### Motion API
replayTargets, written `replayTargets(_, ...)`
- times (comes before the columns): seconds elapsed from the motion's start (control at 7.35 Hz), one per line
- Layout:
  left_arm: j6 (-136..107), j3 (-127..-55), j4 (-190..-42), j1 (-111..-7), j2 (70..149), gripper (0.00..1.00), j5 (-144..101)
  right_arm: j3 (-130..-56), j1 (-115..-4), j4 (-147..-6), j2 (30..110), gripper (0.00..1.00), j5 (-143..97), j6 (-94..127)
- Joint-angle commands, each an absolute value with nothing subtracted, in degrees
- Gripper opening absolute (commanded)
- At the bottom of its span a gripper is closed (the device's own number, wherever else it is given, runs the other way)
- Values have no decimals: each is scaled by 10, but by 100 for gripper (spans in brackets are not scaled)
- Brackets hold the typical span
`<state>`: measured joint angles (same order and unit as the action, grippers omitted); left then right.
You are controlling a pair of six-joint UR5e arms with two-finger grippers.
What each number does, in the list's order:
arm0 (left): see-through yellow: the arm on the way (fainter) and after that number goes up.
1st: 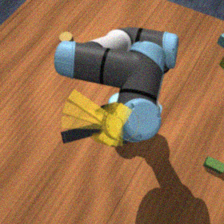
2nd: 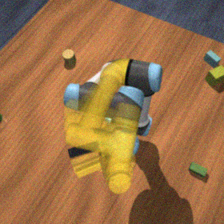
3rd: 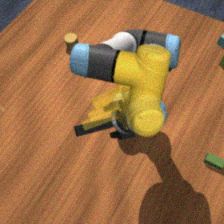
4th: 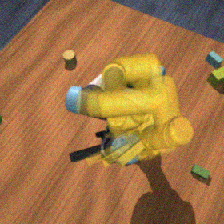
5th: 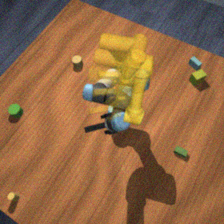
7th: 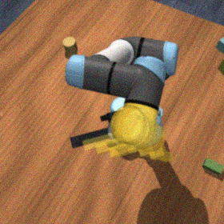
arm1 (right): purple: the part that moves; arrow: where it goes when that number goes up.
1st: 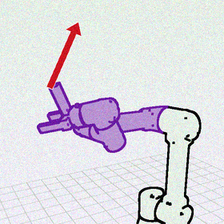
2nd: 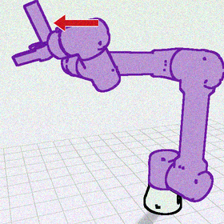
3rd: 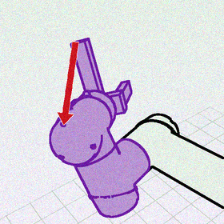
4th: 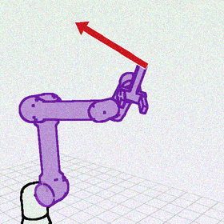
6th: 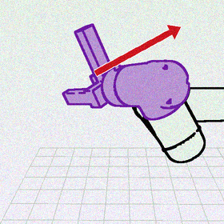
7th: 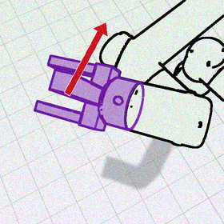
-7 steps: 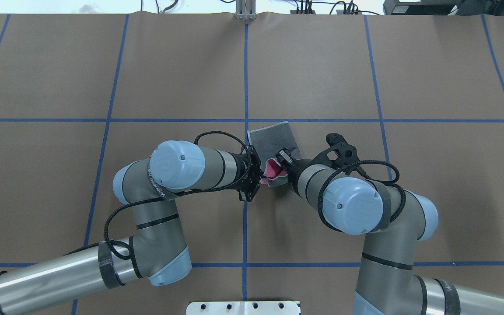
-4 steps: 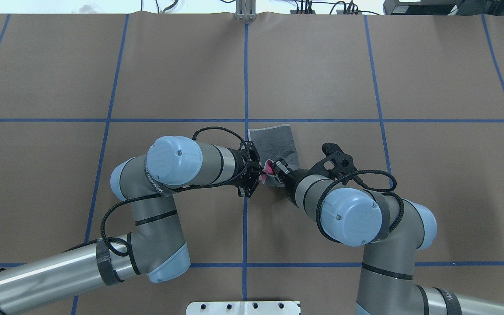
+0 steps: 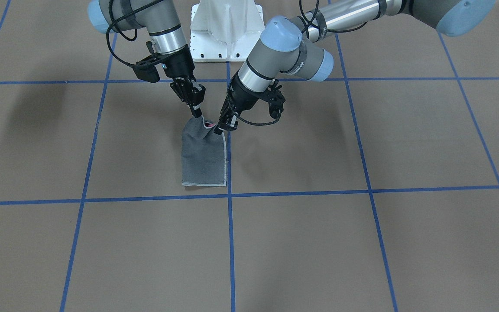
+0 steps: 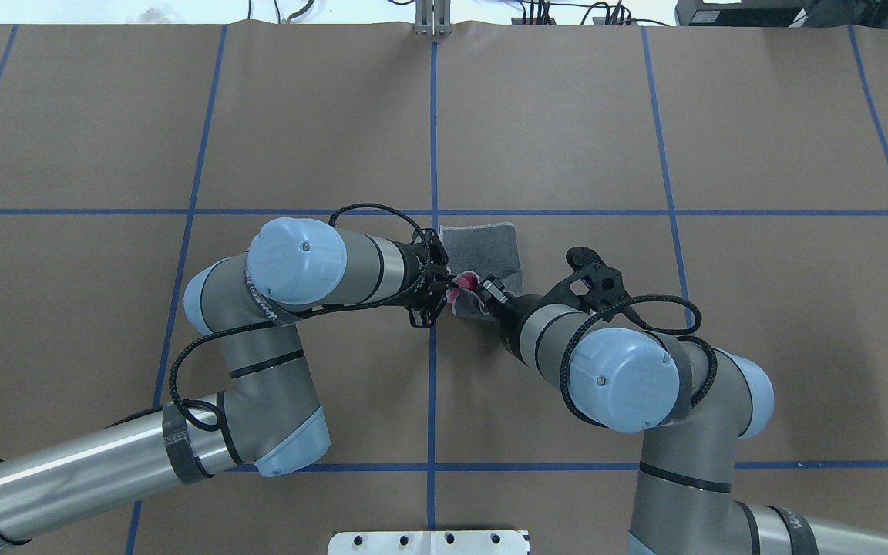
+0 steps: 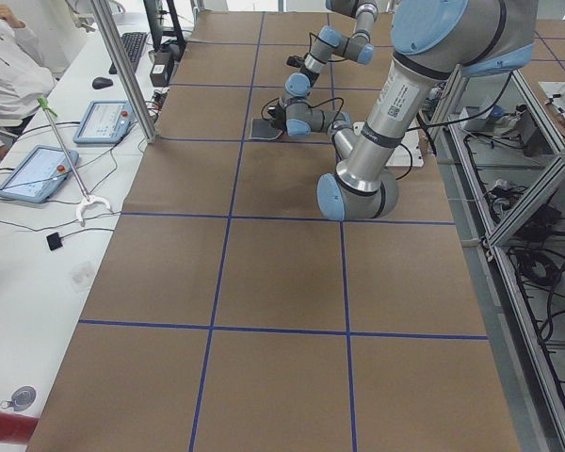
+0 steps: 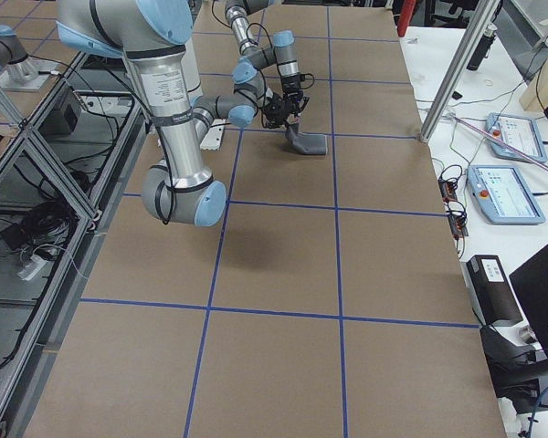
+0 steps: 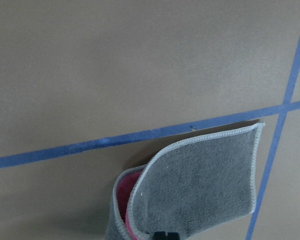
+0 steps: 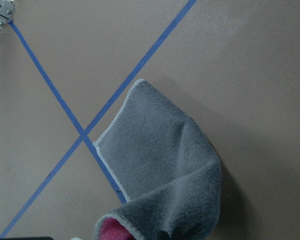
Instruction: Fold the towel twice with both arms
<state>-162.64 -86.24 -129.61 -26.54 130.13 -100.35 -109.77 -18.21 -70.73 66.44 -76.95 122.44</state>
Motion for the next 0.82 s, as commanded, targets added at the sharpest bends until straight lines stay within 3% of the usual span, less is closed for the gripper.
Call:
replayTargets(0.0, -1625, -861, -1292, -284, 1303, 0, -1005, -1095, -202, -708, 663, 0, -774, 1223)
replayTargets(0.68, -1623, -846, -1290, -304, 1308, 0, -1005, -1071, -228, -708, 646, 0, -780, 1225)
